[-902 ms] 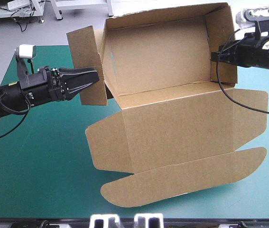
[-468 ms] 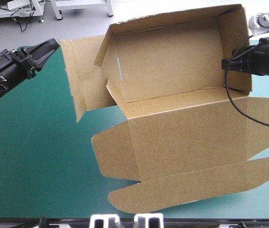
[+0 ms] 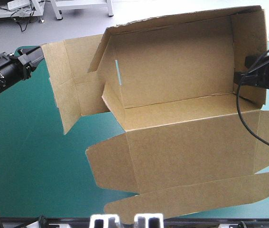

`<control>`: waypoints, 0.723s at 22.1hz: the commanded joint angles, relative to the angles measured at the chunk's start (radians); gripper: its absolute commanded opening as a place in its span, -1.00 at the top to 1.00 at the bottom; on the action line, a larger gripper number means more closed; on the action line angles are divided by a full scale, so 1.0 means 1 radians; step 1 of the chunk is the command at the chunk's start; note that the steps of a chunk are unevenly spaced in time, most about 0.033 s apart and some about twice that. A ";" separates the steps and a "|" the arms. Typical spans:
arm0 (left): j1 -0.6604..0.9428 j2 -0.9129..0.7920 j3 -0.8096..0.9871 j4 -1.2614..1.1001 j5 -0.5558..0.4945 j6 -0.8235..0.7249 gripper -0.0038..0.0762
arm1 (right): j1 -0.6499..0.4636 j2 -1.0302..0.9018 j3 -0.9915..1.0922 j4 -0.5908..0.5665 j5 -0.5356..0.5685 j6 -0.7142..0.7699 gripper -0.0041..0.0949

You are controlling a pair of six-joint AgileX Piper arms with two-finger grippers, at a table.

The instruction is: Fold the box

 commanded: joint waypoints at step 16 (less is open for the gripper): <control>-0.161 -0.083 -0.033 -0.031 0.227 -0.017 -0.10 | -0.004 0.114 -0.030 0.130 -0.152 -0.001 0.95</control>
